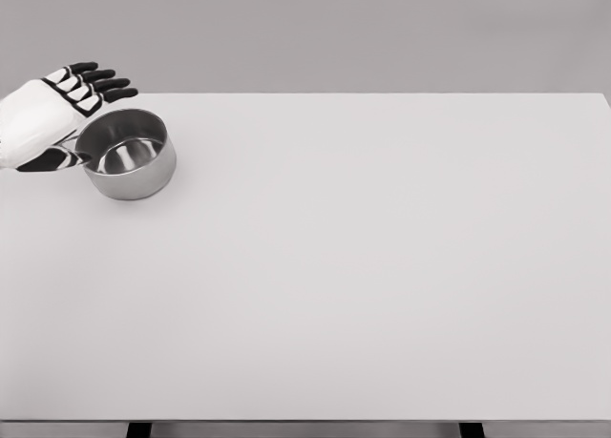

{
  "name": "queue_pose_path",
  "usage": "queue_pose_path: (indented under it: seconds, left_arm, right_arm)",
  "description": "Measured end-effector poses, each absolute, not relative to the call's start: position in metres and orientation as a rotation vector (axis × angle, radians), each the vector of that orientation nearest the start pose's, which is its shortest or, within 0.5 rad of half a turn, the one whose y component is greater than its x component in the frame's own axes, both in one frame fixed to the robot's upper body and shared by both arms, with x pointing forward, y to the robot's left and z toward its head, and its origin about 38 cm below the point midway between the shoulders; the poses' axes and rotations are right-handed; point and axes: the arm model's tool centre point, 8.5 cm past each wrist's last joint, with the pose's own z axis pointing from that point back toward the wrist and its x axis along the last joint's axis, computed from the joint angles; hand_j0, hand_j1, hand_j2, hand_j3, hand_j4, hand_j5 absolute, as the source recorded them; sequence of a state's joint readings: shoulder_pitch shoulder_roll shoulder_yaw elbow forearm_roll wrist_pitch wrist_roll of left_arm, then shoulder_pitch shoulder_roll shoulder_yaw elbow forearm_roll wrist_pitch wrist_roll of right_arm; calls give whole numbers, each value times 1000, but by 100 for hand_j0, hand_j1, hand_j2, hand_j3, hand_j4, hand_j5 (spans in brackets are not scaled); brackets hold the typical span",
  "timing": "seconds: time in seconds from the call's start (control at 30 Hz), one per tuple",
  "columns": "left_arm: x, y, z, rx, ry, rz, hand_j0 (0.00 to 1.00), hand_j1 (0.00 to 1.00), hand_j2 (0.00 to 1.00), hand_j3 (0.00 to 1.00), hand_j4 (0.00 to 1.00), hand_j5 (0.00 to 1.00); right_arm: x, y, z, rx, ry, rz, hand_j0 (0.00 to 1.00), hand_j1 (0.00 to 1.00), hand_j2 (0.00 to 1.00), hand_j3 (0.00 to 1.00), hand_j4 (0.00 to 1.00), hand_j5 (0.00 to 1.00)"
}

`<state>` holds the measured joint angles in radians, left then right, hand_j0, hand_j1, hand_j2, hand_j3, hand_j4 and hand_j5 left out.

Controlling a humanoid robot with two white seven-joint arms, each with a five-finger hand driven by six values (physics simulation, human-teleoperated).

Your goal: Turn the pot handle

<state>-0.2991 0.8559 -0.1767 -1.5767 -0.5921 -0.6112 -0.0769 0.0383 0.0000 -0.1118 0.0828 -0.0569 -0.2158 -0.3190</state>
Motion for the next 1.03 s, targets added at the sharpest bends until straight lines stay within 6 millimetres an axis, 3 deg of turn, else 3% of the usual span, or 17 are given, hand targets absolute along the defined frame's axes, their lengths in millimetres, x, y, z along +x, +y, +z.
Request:
queue_pose_path:
  seconds: [0.13, 0.43, 0.47, 0.57, 0.67, 0.83, 1.03]
  left_arm:
    - [392, 349, 257, 854, -1812, -1773, 100, 100, 100, 100, 100, 100]
    - [390, 338, 257, 839, -1845, -1777, 100, 100, 100, 100, 100, 100]
    - [389, 327, 255, 814, -1877, -1772, 100, 100, 100, 100, 100, 100]
    - [384, 267, 234, 642, -1984, -1816, 100, 100, 100, 100, 100, 100]
    - [374, 234, 218, 526, -2035, -1831, 100, 100, 100, 100, 100, 100]
    - [366, 217, 206, 443, -2055, -1823, 100, 100, 100, 100, 100, 100]
    - [365, 211, 205, 422, -2070, -1819, 100, 100, 100, 100, 100, 100]
  right_arm:
    - [-36, -297, -251, -424, -75, -178, 100, 100, 100, 100, 100, 100]
    - [-36, -297, -251, -424, -75, -179, 100, 100, 100, 100, 100, 100]
    - [-36, -297, -251, -424, -75, -179, 100, 100, 100, 100, 100, 100]
    - [-36, -297, -251, -424, -75, -178, 100, 100, 100, 100, 100, 100]
    - [-36, -297, -251, -424, -75, -179, 100, 100, 100, 100, 100, 100]
    - [-36, -297, -251, -424, -75, -178, 100, 100, 100, 100, 100, 100]
    - [-36, -297, -251, -424, -75, -178, 100, 100, 100, 100, 100, 100]
